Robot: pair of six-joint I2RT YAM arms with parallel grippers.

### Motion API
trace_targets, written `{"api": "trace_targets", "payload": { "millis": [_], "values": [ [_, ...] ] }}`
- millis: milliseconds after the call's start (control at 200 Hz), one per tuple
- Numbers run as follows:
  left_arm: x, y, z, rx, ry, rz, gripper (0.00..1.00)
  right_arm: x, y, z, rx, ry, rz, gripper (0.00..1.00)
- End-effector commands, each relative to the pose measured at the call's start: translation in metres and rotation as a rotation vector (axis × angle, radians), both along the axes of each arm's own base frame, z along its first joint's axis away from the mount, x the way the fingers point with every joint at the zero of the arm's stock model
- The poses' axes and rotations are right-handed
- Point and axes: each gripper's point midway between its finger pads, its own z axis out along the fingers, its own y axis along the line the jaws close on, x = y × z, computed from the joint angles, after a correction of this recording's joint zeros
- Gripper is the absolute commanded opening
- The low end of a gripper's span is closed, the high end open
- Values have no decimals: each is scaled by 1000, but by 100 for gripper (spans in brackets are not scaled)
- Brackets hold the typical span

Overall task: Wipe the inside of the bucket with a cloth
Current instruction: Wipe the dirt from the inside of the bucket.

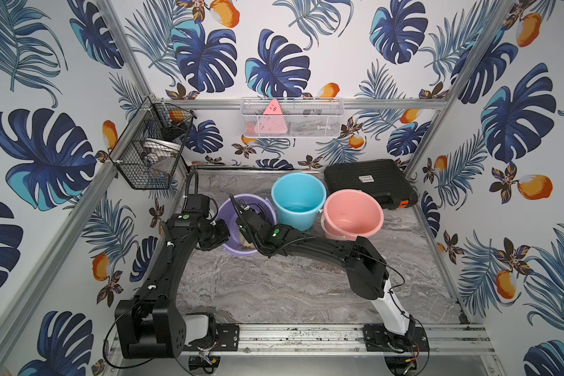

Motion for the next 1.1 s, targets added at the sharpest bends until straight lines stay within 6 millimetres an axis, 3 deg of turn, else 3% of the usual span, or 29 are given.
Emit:
{"api": "trace_targets", "payload": {
  "millis": [0, 295, 405, 661, 801, 1001, 1096],
  "values": [
    [8, -3, 1, -25, -35, -12, 0, 6, -7, -21, -54, 10, 6, 0],
    [9, -5, -3, -38, -7, -23, 0, -6, -8, -63, -162, 95, 128, 0],
    [9, -7, 0, -47, -4, -23, 0, 7, -14, -80, -187, 154, 86, 0],
    [2, -8, -4, -52, 13, -39, 0, 38, -20, -94, -202, 155, -14, 0],
    [-1, -8, -5, -48, 15, -48, 0, 49, -21, -109, -243, 162, -54, 0],
    [-4, -13, -6, -74, 24, -68, 0, 68, -33, -113, -248, 81, -165, 0],
    [-5, -16, -8, -90, 28, -73, 0, 68, -29, -131, -270, 140, -147, 0]
  ]
}}
